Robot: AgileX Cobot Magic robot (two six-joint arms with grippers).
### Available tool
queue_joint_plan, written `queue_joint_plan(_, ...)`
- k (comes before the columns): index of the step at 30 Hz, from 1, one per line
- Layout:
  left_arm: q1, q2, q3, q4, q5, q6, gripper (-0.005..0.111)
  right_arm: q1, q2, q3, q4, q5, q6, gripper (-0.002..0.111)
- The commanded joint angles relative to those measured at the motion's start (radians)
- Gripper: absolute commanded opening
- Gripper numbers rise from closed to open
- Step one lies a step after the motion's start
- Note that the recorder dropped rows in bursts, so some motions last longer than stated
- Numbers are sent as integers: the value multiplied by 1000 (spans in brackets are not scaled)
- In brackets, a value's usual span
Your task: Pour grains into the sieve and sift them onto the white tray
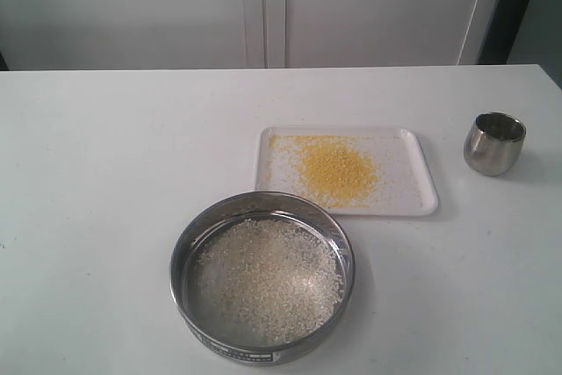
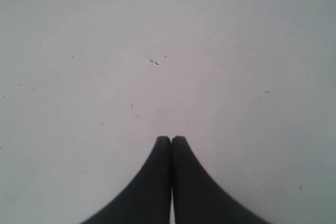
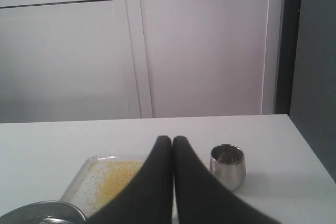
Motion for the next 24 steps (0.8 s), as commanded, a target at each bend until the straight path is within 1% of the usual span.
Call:
queue_joint_plan(1, 1, -4, 10, -8, 2, -1, 0, 2, -3, 29, -59, -30, 1, 0)
queue_joint_plan(15, 1, -4, 10, -8, 2, -1, 0, 2, -12, 180, -84, -42, 1, 0)
queue_joint_plan(24, 1, -4, 10, -8, 2, -1, 0, 2, -12, 289, -121, -136, 1, 0)
